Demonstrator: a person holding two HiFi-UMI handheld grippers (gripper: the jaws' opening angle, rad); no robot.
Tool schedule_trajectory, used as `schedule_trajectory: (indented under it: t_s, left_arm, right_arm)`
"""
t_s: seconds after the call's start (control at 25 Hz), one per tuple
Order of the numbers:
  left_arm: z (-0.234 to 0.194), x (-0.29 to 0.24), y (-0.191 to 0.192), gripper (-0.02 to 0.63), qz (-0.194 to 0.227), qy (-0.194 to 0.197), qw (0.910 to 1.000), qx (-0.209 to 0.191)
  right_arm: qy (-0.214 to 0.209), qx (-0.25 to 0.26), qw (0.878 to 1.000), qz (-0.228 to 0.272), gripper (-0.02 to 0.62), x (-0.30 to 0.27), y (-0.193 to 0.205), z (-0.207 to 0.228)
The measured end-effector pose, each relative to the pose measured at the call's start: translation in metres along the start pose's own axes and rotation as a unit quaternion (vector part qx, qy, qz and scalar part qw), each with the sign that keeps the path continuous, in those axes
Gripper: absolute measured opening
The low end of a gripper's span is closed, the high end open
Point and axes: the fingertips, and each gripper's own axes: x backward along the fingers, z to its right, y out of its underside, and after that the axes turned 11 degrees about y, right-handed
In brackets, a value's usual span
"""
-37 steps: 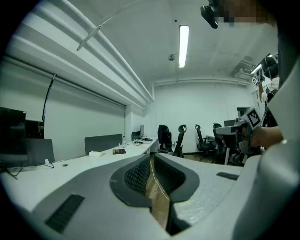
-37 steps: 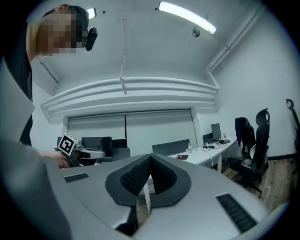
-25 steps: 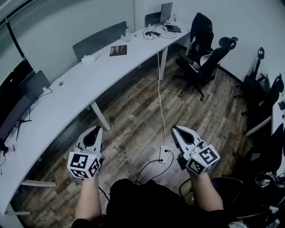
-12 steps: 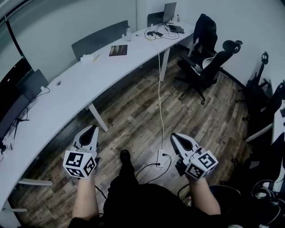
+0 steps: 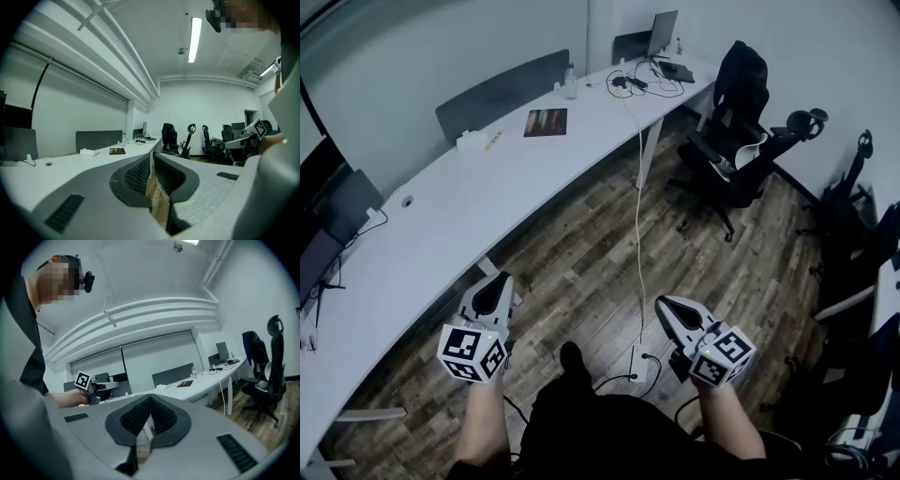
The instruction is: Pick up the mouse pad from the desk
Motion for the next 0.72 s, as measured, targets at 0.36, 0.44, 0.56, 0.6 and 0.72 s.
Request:
schedule_trajectory:
  t_s: [0.36, 0.44, 0.56, 0.6, 0.72]
  left_arm:
    - [-0.118, -0.09, -0.005, 0.035, -0.028, 0.022, 0.9992, 0.02]
    - [-0.139, -0.103, -0.004, 0.035, -0.036, 0.028, 0.9988, 0.017]
    - [-0.162, -0.117, -0.003, 0.035, -0.041, 0.036, 0.9982, 0.024]
    - [-0.169, -0.12, -0.003, 0.035, -0.039, 0.038, 0.9981, 0.028]
    - [-0.189, -0.124, -0.002, 0.035, -0.035, 0.038, 0.998, 0.036]
  right_arm:
    - [-0.01, -0.014, 0.999, -0.039, 0.005, -0.152, -0.012, 0.026]
    - [-0.014, -0.012, 0.999, -0.04, 0.005, -0.181, -0.018, 0.025]
    - [-0.021, -0.01, 0.999, -0.044, 0.005, -0.214, -0.024, 0.023]
    - [-0.022, -0.009, 0.999, -0.048, 0.005, -0.224, -0.024, 0.022]
    - [-0.025, -0.004, 0.998, -0.06, 0.009, -0.25, -0.025, 0.018]
